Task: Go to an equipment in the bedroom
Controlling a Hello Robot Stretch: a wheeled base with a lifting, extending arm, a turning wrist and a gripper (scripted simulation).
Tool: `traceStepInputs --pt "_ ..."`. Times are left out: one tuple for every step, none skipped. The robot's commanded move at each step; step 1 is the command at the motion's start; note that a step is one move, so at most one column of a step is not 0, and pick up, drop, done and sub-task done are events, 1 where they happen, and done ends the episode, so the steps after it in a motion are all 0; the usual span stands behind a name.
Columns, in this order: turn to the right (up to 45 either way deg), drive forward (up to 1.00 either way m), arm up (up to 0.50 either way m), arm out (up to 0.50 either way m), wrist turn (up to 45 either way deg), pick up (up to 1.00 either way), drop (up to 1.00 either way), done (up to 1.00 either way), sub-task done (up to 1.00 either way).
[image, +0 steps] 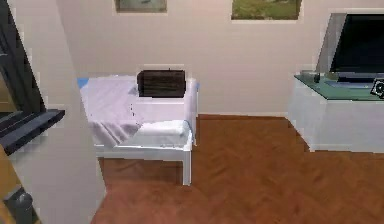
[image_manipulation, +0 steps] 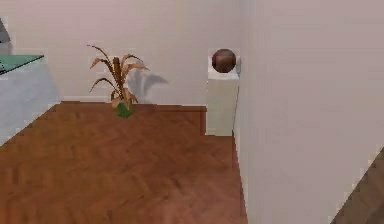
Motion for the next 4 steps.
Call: traceStepInputs --pt "45.0 0.00 0.00 0.00 0.0 0.00 0.00 0.00 0.00" --pt "45.0 0.00 0.00 0.00 0.0 0.00 0.00 0.00 0.00" --pt "3.0 0.00 0.00 0.00 0.0 0.00 0.00 0.00 0.00" --pt "-45.0 0.00 0.00 0.00 0.0 0.00 0.00 0.00 0.00"
